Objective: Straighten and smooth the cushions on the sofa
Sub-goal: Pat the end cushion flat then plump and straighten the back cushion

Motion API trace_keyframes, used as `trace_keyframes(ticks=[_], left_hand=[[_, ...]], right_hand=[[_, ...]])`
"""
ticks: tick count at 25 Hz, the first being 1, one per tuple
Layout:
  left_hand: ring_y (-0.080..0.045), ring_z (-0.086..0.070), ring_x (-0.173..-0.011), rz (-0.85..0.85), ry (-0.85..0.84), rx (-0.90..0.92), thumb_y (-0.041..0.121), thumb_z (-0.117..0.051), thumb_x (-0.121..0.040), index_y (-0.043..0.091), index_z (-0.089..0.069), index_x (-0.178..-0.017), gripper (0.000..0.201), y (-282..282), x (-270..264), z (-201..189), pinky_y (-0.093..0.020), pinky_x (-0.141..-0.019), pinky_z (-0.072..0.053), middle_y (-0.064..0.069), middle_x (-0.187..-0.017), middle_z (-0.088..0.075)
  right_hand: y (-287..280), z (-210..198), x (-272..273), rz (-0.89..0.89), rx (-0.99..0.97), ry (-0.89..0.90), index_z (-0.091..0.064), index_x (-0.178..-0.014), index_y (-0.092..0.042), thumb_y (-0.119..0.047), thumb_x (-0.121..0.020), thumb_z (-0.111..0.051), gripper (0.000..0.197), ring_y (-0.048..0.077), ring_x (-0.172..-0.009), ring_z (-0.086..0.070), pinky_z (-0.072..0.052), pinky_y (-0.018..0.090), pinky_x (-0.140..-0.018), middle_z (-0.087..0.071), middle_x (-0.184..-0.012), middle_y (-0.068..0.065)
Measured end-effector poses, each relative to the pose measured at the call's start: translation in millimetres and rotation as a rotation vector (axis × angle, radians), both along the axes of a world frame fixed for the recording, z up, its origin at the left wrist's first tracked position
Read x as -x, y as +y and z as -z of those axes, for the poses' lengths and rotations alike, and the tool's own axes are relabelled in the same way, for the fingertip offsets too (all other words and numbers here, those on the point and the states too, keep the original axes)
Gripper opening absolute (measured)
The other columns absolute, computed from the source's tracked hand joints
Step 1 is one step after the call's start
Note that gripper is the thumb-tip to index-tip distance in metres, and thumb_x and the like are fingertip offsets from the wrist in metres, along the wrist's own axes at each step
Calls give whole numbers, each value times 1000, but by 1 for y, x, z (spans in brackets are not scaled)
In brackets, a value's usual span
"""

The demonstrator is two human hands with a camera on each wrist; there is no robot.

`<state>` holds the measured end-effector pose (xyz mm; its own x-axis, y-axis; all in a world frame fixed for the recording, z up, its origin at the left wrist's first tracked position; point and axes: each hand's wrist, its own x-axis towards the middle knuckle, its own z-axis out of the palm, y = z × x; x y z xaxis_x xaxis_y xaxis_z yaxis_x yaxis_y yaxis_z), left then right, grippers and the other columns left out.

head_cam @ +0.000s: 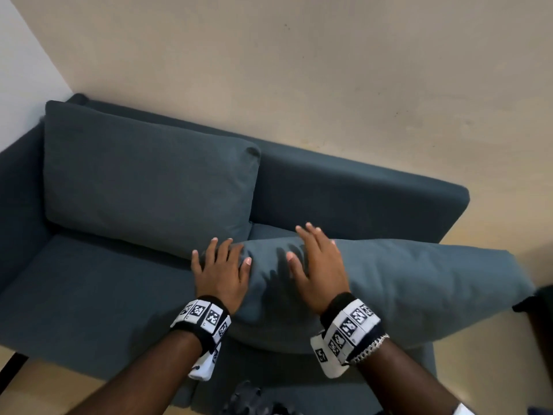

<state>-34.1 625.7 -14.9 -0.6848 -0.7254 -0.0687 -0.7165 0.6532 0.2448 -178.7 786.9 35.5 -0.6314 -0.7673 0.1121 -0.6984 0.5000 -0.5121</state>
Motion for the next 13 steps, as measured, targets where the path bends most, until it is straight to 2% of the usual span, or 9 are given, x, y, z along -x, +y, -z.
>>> trace_keyframes(ticks=[2,3,4,6,7,8,9,10,13], left_hand=[[-29,-19,-154,-11,16,5,60,-10,-96,30,-46,-147,69,4,5,-2,-62,-122,-2,2,-160,-40],[-31,-20,-154,0,18,13,61,-9,-96,29,-45,-148,71,8,10,-4,-63,-122,-1,2,-160,-41],[-32,-21,-154,13,16,26,60,-8,-96,28,-44,-150,73,13,16,-6,-63,-122,0,1,-159,-42],[-32,-22,-154,90,-28,23,62,-8,-96,28,-42,-151,74,23,27,-8,-62,-122,4,-1,-160,-41],[-30,-22,-154,154,-62,33,64,-8,-95,29,-41,-151,74,31,31,-8,-62,-122,5,-1,-161,-39],[-31,-23,-154,210,-83,55,66,-9,-95,29,-40,-152,75,38,35,-9,-62,-123,4,-1,-162,-38],[-33,-23,-153,238,-96,71,68,-11,-95,29,-39,-153,75,45,39,-10,-61,-123,2,-2,-162,-37],[-35,-23,-153,234,-101,70,68,-13,-95,28,-38,-154,75,51,42,-11,-61,-124,2,-3,-162,-37],[-36,-18,-154,224,-104,79,69,-13,-96,29,-31,-157,75,65,55,-12,-59,-123,5,-2,-165,-31]], right_hand=[[13,-24,1,139,413,50,-43,-155,-20,-40,-101,-52,58,22,-158,-20,-11,43,-130,-30,-168,4],[23,-20,4,183,410,135,-42,-155,-18,-40,-100,-49,60,25,-159,-18,-8,45,-130,-28,-168,8],[30,-11,6,197,218,212,-36,-159,-20,-46,-101,-40,64,28,-160,-12,-4,48,-130,-22,-170,10],[42,27,9,28,-464,98,-8,-165,-31,-63,-97,-9,76,26,-161,6,4,56,-128,-1,-175,3],[46,34,15,-46,-701,-17,1,-165,-34,-67,-96,-4,77,24,-160,11,5,58,-127,6,-175,-1],[45,28,25,-93,-781,-68,2,-165,-34,-68,-99,-12,75,24,-160,12,6,58,-127,7,-174,-2],[43,12,34,-120,-715,-76,-5,-165,-33,-66,-102,-25,74,24,-160,9,4,57,-127,2,-175,-2],[44,-11,43,-122,-526,-61,-17,-164,-32,-62,-103,-37,71,23,-161,3,1,55,-128,-6,-174,-1],[64,-67,58,89,227,71,-38,-157,-28,-45,-104,-52,57,19,-160,-11,-4,45,-130,-22,-171,-2]])
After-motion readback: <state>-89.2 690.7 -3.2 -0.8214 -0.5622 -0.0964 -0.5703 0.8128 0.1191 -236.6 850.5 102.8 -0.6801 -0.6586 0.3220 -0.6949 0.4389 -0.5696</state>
